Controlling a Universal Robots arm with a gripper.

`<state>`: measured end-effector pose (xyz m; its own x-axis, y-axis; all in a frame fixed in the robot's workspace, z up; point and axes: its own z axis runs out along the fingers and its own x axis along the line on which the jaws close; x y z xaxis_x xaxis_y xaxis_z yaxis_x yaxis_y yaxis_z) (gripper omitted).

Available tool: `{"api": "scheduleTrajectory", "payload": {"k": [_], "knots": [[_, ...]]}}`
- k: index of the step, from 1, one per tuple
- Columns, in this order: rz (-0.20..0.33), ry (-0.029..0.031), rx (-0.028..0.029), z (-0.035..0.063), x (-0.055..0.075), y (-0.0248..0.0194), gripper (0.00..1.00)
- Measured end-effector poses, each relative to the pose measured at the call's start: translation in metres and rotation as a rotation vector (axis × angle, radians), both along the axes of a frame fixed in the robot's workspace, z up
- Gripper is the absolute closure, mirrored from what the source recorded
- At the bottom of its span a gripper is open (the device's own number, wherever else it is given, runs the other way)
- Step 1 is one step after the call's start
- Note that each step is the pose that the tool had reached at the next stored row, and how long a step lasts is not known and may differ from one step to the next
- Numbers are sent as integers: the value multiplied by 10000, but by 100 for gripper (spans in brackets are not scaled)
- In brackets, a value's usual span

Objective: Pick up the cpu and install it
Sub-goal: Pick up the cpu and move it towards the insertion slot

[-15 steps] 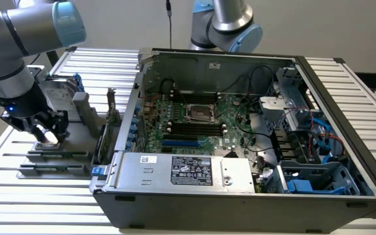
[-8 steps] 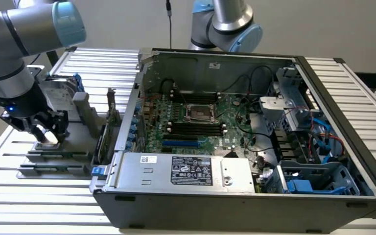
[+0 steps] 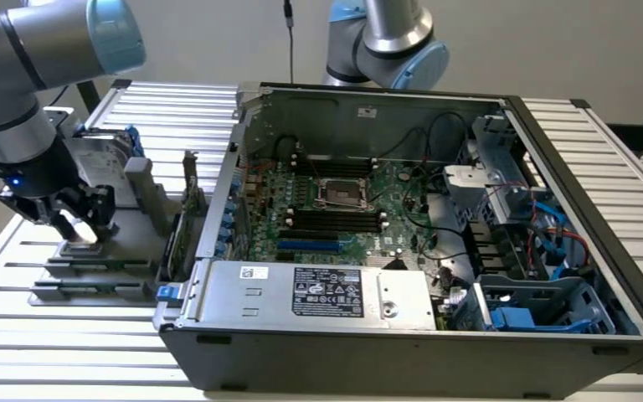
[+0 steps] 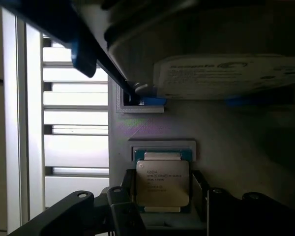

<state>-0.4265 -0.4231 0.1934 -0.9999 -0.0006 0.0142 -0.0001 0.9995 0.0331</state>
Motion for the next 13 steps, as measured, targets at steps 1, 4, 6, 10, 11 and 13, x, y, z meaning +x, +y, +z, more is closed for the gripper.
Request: {"api": "scheduleTrajectory", "payload": {"k": [1, 4, 6, 10, 11, 13], "knots": [[0, 1, -1, 20, 0, 0, 45], [0, 5, -1, 112, 0, 0, 45], [0, 14, -1, 203, 0, 0, 45], [0, 28, -1, 385, 1, 0, 45], [0, 33, 0, 428, 2, 0, 45], [0, 43, -1, 520, 4, 0, 45]]}}
